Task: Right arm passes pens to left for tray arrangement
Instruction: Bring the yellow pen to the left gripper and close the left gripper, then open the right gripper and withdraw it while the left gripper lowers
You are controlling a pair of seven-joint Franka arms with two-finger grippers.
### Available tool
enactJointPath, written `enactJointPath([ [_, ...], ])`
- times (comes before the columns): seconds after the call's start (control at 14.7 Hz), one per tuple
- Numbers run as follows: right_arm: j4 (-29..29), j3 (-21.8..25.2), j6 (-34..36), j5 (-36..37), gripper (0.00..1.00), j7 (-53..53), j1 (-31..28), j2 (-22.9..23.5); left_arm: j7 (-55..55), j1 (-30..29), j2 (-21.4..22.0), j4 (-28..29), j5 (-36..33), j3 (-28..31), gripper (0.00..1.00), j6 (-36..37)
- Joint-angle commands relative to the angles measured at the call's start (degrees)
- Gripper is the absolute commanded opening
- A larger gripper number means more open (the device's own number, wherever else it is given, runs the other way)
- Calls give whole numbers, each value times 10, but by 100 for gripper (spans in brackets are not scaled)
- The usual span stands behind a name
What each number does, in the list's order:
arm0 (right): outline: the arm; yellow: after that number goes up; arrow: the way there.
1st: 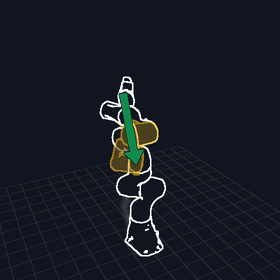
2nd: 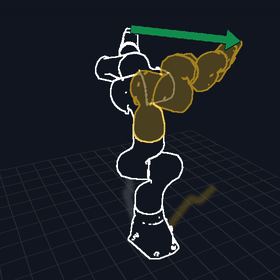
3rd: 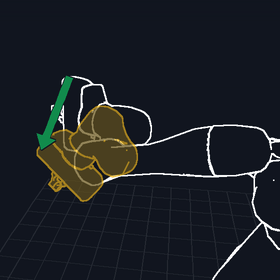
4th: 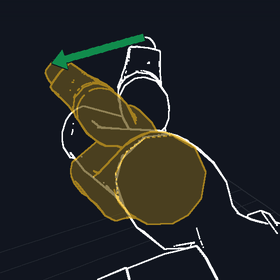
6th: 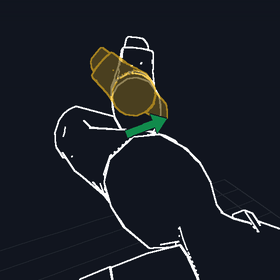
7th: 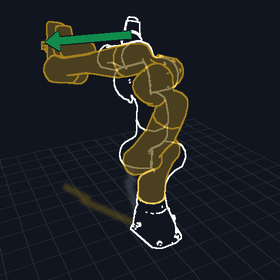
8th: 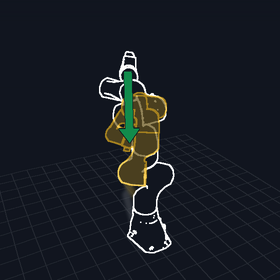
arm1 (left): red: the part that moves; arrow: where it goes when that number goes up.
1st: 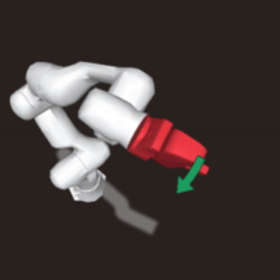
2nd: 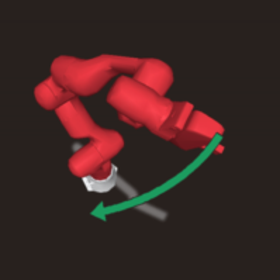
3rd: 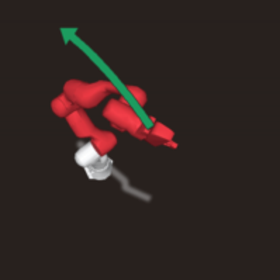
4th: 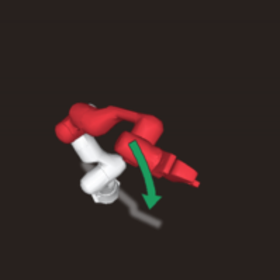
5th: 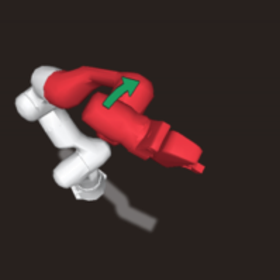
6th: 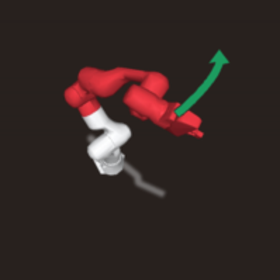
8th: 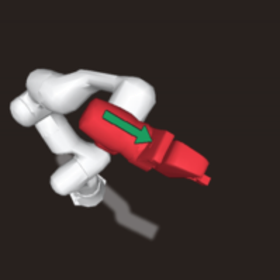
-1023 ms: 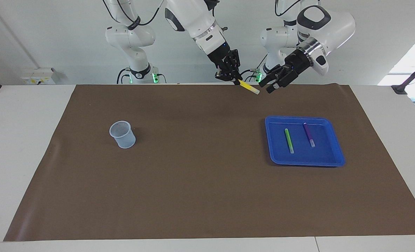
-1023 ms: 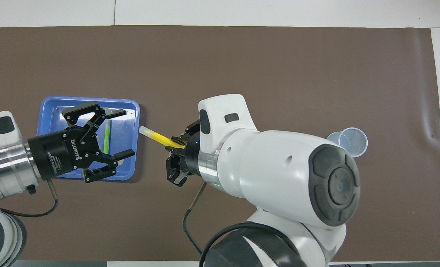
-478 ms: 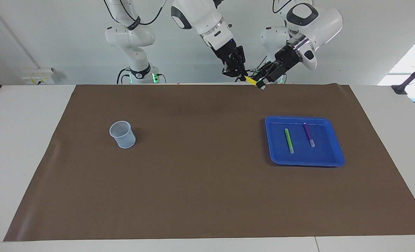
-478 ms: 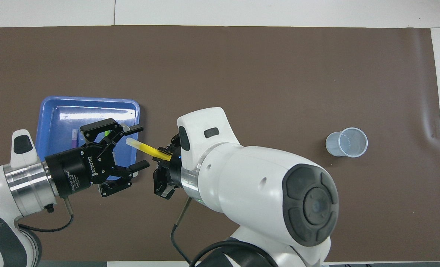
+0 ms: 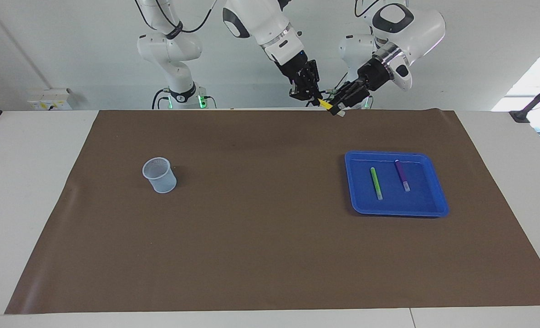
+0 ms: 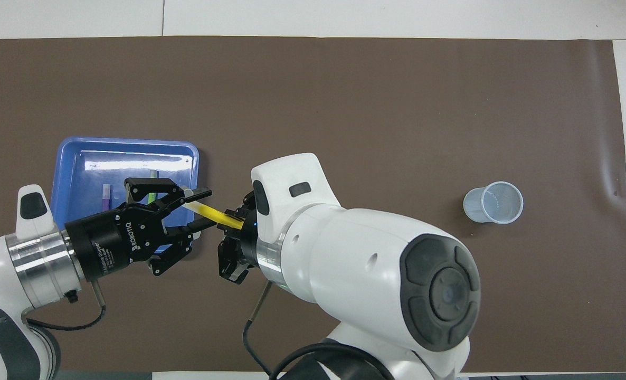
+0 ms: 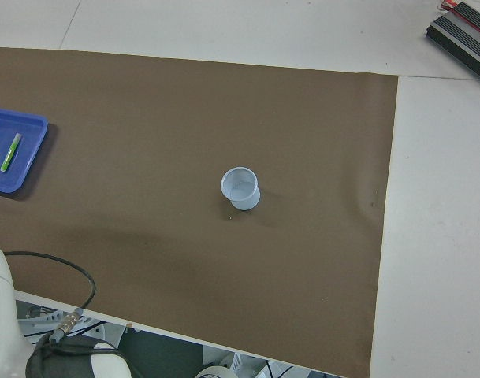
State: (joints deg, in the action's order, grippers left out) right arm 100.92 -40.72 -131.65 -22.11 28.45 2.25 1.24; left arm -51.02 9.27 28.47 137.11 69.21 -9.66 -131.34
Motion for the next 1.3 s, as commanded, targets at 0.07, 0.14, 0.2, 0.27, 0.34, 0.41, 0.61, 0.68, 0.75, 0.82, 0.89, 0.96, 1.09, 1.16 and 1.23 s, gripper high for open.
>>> enactJointPath([
  [0.07, -5, -5, 2, 12, 0, 11, -1, 6, -6, 0, 16, 17, 9, -4, 0, -15],
  [0.14, -5, -5, 2, 12, 0, 11, -1, 6, -4, 0, 17, 17, 9, -4, 0, -14],
  [0.2, -5, -4, 2, 12, 0, 11, -1, 6, -3, 0, 16, 17, 9, -4, 0, -14],
  [0.27, -4, -5, 3, 12, 0, 11, -1, 6, -3, -1, 16, 17, 9, -4, 0, -14],
  [0.34, -5, -5, 3, 12, 0, 11, -1, 6, -3, -1, 16, 17, 9, -3, 0, -14],
  [0.41, -5, -5, 3, 12, 0, 11, -1, 6, -4, -2, 16, 17, 9, -4, 0, -14],
  [0.61, -5, -5, 4, 12, 19, 11, -1, 6, -5, -6, 16, 17, 9, -3, 0, -14],
  [0.68, -5, -4, 7, 12, 99, 12, -2, 6, -5, -7, 16, 17, 9, -3, 0, -14],
  [0.75, -5, -4, 7, 12, 100, 12, -2, 7, -5, -7, 16, 16, 9, -3, 0, -14],
  [0.82, -5, -4, 8, 11, 100, 13, -3, 7, -5, -7, 16, 16, 9, -3, 0, -14],
  [0.89, -4, -3, 9, 12, 100, 13, -5, 8, -5, -8, 16, 16, 9, -3, 0, -15],
  [0.96, -3, 4, 22, 12, 100, 19, -7, 3, -5, -14, 15, 15, 9, -3, 0, -14],
  [1.09, -1, 24, 58, 12, 100, 26, -7, -20, -2, -22, 12, 14, 9, -3, 0, -15],
  [1.16, 7, 41, 67, 12, 100, 26, -7, -33, 3, -34, 11, 12, 8, -3, 0, -15],
  [1.23, 13, 57, 84, 13, 100, 26, -7, -48, 8, -50, 10, 11, 3, -3, 0, -15],
])
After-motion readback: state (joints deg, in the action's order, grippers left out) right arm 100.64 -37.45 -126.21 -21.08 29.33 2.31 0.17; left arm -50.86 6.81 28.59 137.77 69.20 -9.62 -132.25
